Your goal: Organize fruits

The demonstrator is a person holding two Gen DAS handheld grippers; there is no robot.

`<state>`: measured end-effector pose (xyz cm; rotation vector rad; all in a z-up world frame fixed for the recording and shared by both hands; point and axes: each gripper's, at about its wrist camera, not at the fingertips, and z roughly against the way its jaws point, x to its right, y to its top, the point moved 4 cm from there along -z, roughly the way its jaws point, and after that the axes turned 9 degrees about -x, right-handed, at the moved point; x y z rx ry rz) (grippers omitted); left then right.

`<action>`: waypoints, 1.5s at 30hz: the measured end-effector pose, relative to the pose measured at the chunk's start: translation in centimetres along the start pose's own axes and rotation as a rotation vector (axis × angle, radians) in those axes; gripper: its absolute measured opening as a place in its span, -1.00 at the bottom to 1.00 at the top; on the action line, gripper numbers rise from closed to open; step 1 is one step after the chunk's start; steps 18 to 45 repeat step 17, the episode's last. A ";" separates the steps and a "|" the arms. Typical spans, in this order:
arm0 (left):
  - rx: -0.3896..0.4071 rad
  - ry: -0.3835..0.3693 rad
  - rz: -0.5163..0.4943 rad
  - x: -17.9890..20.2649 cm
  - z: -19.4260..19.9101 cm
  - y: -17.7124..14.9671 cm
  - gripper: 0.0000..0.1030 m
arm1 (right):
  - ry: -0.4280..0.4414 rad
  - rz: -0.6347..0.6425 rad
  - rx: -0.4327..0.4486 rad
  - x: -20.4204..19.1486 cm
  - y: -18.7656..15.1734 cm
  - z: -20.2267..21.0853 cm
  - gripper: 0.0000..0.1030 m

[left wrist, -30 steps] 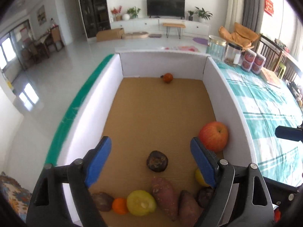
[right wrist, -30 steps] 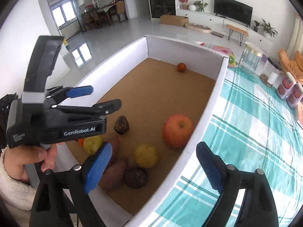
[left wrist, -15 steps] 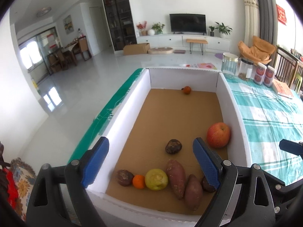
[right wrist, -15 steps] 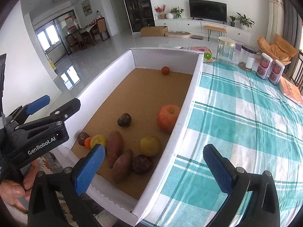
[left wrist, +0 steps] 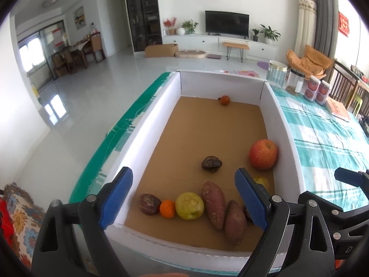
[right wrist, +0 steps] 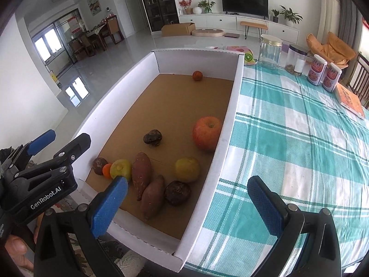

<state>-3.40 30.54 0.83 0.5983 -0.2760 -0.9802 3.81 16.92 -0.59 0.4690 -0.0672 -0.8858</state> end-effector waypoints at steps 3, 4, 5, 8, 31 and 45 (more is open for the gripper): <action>-0.003 -0.004 0.008 -0.5 0.0 -0.2 0.78 | -0.006 0.010 -0.004 -0.4 0.1 0.0 0.99; -0.005 -0.003 0.009 -0.6 0.0 -0.2 0.78 | -0.012 0.014 -0.005 -0.5 0.2 0.0 0.99; -0.006 -0.005 0.010 -0.7 0.0 -0.2 0.78 | -0.017 0.019 -0.006 -0.6 0.2 0.1 0.99; -0.010 -0.014 0.012 -0.8 0.0 -0.2 0.78 | -0.027 0.026 -0.006 -1.0 0.2 0.1 0.99; 0.006 -0.048 0.009 -0.8 0.3 -0.5 0.81 | -0.021 0.027 -0.006 -1.0 0.2 -0.1 0.99; 0.006 -0.048 0.009 -0.8 0.3 -0.5 0.81 | -0.021 0.027 -0.006 -1.0 0.2 -0.1 0.99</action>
